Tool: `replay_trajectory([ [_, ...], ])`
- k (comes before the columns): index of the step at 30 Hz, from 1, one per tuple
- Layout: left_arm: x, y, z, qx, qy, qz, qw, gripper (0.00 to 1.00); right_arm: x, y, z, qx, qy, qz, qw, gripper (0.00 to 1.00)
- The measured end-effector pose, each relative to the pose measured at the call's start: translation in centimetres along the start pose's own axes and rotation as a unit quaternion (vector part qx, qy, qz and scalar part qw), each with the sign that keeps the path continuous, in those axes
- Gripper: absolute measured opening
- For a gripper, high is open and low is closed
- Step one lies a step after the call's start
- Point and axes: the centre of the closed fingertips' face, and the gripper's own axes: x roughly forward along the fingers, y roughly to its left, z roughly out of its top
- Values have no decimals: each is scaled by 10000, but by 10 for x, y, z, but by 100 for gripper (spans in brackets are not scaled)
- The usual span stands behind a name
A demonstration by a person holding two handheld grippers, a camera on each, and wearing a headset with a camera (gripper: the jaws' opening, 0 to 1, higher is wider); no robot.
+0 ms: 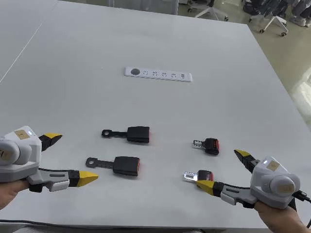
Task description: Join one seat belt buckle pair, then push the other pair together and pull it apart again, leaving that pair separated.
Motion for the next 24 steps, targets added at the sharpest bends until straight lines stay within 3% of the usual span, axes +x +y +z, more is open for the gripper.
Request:
replay_trajectory([
  [24, -1, 0, 1, 14, -8, 32, 10000, 99, -1, 0, 0, 5, -22, -22, 10000, 96],
])
